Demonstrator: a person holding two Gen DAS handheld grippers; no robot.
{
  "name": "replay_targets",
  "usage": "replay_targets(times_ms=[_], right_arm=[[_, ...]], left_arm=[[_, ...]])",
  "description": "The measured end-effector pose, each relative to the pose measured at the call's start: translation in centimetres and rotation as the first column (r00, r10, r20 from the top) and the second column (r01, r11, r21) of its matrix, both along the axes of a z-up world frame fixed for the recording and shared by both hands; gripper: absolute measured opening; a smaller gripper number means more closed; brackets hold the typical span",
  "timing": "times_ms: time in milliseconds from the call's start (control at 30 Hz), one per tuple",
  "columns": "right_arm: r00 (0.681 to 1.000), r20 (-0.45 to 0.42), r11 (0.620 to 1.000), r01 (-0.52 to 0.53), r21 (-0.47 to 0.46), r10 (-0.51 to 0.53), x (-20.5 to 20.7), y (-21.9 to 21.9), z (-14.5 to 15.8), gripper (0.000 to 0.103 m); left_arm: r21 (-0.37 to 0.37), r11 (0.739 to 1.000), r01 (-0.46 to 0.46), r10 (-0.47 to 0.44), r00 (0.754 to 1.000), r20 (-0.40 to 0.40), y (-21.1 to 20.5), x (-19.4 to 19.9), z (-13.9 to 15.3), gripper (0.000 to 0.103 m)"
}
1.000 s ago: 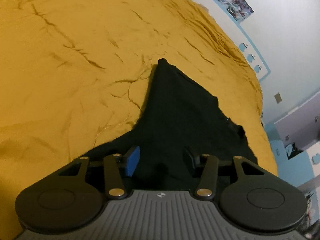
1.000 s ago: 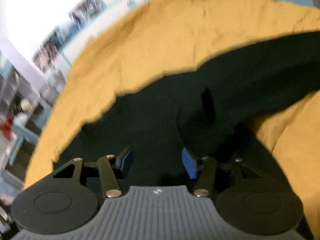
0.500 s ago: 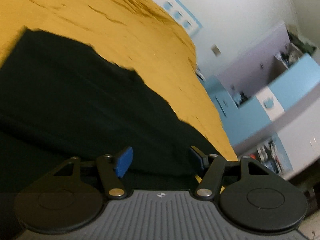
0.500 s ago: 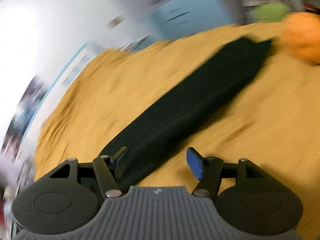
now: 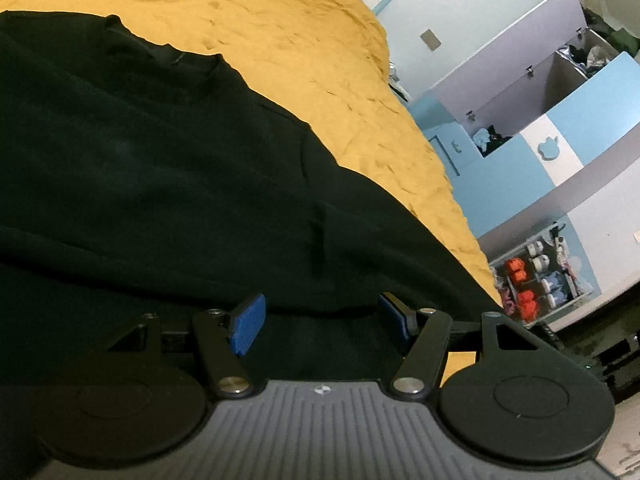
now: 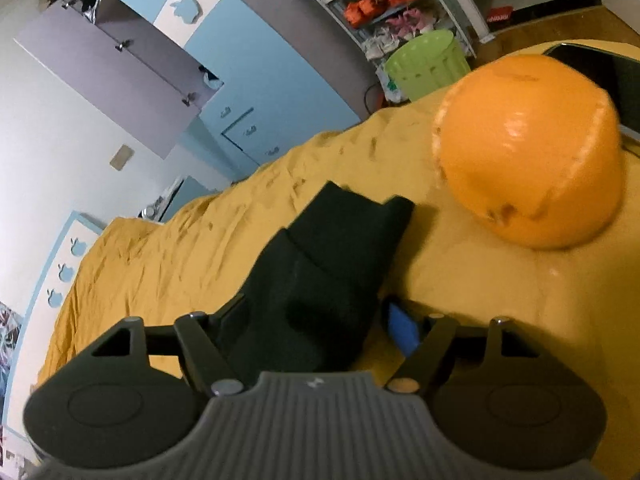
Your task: Fold small clothes
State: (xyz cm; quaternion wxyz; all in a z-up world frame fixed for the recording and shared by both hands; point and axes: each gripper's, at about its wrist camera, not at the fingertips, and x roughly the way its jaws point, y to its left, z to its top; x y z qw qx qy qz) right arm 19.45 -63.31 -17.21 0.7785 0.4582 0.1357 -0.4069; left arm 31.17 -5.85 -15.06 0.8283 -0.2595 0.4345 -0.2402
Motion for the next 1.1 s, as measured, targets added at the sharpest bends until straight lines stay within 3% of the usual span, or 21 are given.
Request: replay_targets(times_ms=[33, 100, 133, 267, 467, 633, 733, 867, 967, 1000, 1100], right_arm=[[1.0, -0.009, 1.0, -0.001, -0.013, 0.0, -0.4, -0.2, -0.2, 0.057], [0.999, -0.038, 1.0, -0.003, -0.016, 0.003, -1.3, -0.8, -0.7, 0.015], [0.999, -0.034, 1.0, -0.012, -0.001, 0.012, -1.6, -1.3, -1.1, 0.01], [0.999, -0.024, 1.0, -0.029, -0.005, 0.029, -2.4, -0.8, 0.2, 0.009], [0.986, 0.044, 0.98, -0.154, -0.123, 0.16, -0.3, 3.2, 8.0, 0.007], [0.922, 0.115, 0.91, -0.335, -0.245, 0.37, 3.9, 11.0, 15.5, 0.007], [0.846, 0.149, 0.842, -0.459, -0.282, 0.511, 6.9, 17.6, 18.4, 0.007], [0.699, 0.184, 0.718, -0.633, -0.288, 0.691, 11.2, 28.3, 19.4, 0.007], [0.573, 0.173, 0.598, -0.75, -0.284, 0.801, 13.9, 37.1, 18.0, 0.007], [0.519, 0.164, 0.544, -0.794, -0.272, 0.839, 14.9, 40.6, 17.0, 0.007], [0.397, 0.154, 0.422, -0.884, -0.199, 0.905, 16.8, 49.0, 13.0, 0.009]], left_arm=[[0.008, 1.0, -0.007, 0.007, 1.0, 0.005, 0.0, 0.0, -0.3, 0.074], [0.033, 0.999, -0.021, 0.021, 1.0, -0.004, -0.2, 0.2, -0.9, 0.075], [0.035, 0.999, -0.022, 0.023, 1.0, -0.016, -0.1, 0.3, -1.2, 0.074], [-0.017, 1.0, -0.026, 0.025, 0.998, -0.056, 0.2, 0.0, -1.8, 0.074], [-0.069, 0.997, -0.019, 0.02, 1.0, 0.016, 3.0, -1.7, 1.0, 0.074], [-0.132, 0.988, -0.081, 0.086, 0.996, 0.032, 8.0, -3.2, 2.3, 0.074], [-0.155, 0.978, -0.136, 0.143, 0.989, 0.035, 11.0, -4.2, 2.5, 0.074], [-0.195, 0.957, -0.213, 0.221, 0.975, 0.017, 15.5, -5.6, 2.1, 0.074], [-0.212, 0.938, -0.273, 0.28, 0.96, 0.003, 18.5, -6.5, 1.6, 0.074], [-0.218, 0.932, -0.29, 0.297, 0.955, 0.0, 19.4, -6.7, 1.3, 0.074], [-0.212, 0.911, -0.355, 0.359, 0.933, -0.019, 22.0, -7.4, 0.4, 0.074]])
